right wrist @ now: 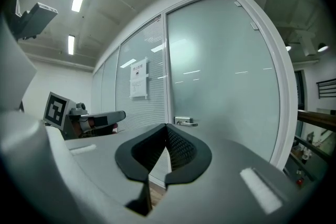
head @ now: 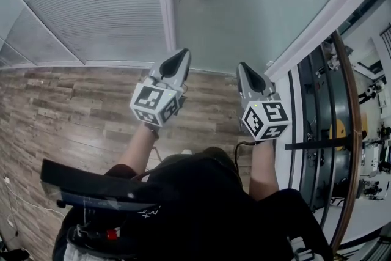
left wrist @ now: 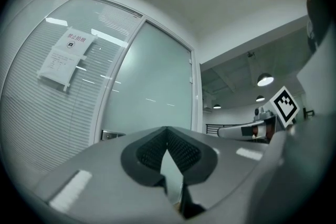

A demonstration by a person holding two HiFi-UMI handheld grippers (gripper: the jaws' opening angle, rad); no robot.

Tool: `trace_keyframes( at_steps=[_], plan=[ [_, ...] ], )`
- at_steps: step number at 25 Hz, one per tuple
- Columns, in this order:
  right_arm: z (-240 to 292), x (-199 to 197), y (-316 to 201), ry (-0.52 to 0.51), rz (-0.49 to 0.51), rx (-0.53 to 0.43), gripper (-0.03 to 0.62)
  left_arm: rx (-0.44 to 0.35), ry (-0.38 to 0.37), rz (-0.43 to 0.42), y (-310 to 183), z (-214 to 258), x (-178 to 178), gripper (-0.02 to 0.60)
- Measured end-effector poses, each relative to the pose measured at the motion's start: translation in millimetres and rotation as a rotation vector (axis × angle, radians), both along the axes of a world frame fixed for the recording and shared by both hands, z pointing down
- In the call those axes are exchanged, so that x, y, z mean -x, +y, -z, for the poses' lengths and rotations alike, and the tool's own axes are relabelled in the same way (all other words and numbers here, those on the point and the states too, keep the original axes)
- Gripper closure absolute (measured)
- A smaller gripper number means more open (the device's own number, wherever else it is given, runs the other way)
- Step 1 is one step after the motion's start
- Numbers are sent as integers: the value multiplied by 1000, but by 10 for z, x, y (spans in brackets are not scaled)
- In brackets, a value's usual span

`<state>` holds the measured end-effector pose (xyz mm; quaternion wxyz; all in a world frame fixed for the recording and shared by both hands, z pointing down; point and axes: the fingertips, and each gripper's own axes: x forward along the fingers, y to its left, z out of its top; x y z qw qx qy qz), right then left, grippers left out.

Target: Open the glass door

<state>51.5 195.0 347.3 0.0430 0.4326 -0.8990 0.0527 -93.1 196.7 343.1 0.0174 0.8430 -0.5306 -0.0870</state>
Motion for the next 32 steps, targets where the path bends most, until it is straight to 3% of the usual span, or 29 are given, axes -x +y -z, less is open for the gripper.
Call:
trace_keyframes(
  at_steps=[18, 32],
  plan=[
    [-115, 214, -403, 20, 48, 23, 592, 38, 36, 48, -295, -178, 297, 581],
    [-77, 76, -1268, 15, 148, 27, 592, 46, -4, 96, -1070, -109, 46, 581]
  ],
)
